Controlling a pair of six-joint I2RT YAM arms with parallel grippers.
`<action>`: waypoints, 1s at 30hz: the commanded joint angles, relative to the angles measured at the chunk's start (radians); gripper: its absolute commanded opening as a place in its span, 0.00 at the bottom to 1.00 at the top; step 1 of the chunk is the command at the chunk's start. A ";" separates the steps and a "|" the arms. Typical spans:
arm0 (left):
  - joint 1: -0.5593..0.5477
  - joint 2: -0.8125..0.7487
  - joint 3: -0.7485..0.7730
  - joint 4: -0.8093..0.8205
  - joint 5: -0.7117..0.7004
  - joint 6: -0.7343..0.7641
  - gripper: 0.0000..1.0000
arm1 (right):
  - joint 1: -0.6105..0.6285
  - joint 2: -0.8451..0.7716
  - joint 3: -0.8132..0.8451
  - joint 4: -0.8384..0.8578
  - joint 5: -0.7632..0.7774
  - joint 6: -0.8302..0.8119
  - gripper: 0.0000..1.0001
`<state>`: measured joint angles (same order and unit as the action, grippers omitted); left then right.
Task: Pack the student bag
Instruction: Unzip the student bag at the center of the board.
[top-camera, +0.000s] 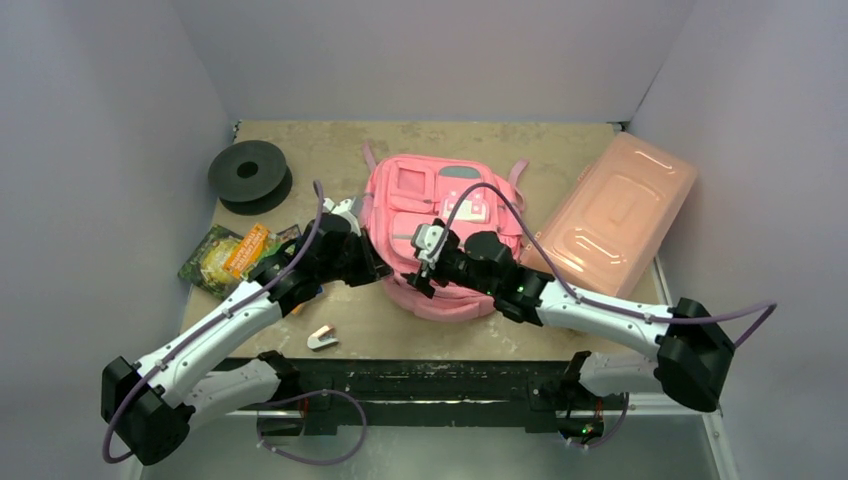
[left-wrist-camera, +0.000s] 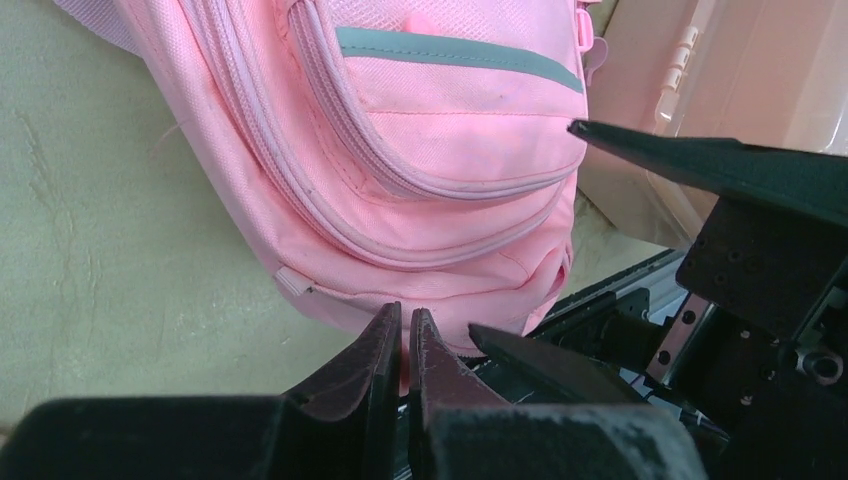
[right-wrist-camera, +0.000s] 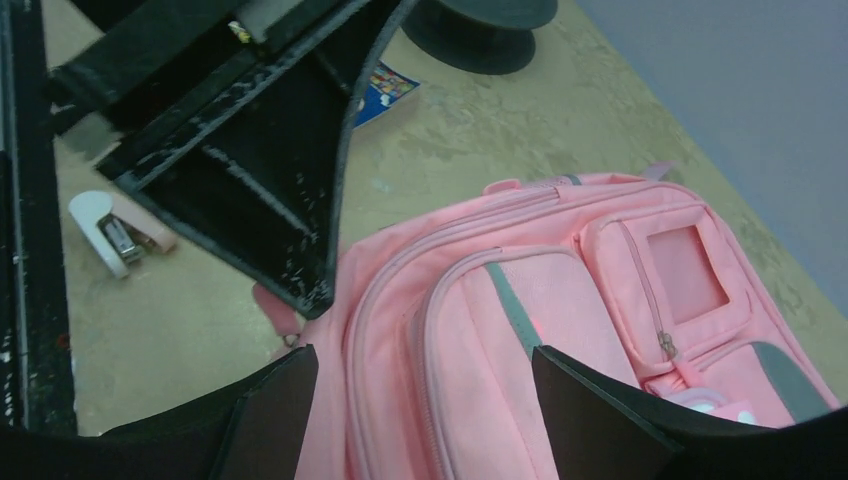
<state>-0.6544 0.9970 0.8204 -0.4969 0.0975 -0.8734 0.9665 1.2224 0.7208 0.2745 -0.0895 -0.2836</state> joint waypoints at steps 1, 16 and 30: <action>-0.010 -0.047 0.004 0.055 -0.004 -0.030 0.00 | -0.003 0.095 0.088 -0.057 0.086 -0.058 0.80; -0.010 -0.051 0.017 0.007 -0.017 -0.014 0.00 | 0.017 -0.037 0.016 -0.006 -0.038 0.077 0.80; -0.013 -0.063 0.028 -0.004 -0.015 -0.017 0.00 | 0.030 0.061 -0.014 0.050 -0.047 0.073 0.73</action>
<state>-0.6598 0.9539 0.8196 -0.5465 0.0738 -0.8791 0.9924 1.2537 0.7143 0.2649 -0.1562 -0.2092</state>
